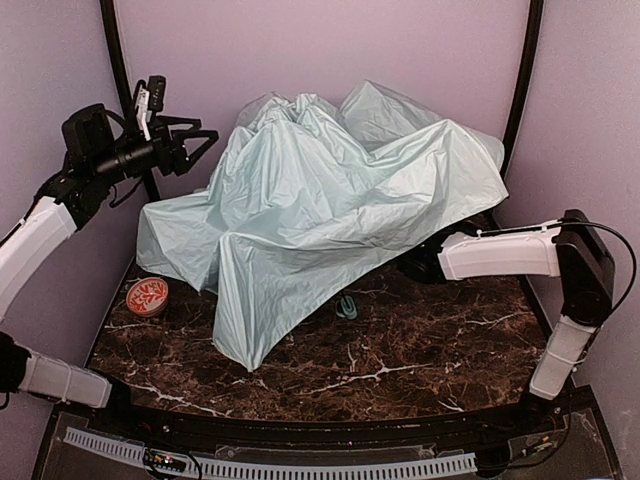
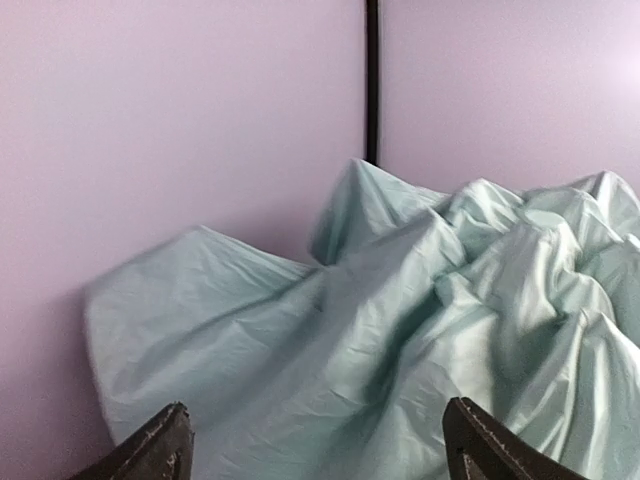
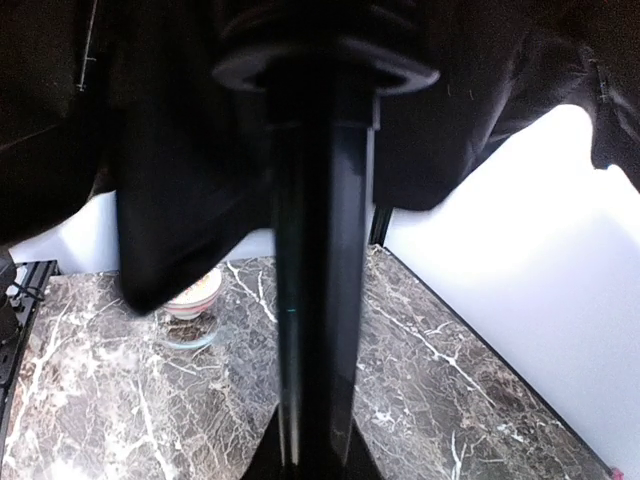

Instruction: Put away the umbrella

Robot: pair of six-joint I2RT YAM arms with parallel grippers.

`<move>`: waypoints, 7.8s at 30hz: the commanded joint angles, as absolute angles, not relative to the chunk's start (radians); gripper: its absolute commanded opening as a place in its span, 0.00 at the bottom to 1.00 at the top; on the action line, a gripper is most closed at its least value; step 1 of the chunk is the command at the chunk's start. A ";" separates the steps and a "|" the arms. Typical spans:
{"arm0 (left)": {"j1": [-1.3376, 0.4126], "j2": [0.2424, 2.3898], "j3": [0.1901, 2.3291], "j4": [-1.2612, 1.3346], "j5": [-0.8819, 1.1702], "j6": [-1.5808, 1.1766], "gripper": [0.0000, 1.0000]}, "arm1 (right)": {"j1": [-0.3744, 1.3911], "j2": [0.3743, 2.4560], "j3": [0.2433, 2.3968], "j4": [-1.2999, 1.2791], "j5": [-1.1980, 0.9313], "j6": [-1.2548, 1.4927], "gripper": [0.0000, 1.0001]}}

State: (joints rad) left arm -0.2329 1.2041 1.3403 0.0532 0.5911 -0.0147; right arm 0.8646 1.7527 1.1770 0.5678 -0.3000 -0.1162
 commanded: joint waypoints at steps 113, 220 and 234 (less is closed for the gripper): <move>-0.657 1.233 1.424 -0.136 0.235 0.241 0.85 | 0.849 1.349 1.384 0.157 -0.336 0.007 0.00; -0.715 1.318 0.576 0.722 0.881 0.239 0.73 | 0.877 1.374 2.082 -0.781 -0.659 -0.269 0.09; -0.710 1.257 0.565 0.506 0.802 0.398 0.00 | 0.868 1.349 2.031 -0.786 -0.639 -0.271 0.08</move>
State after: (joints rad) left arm -0.7155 1.3109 0.5808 0.6029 0.8986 0.2821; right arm 0.8780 1.3575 2.0361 -0.8528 -0.6117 -0.2779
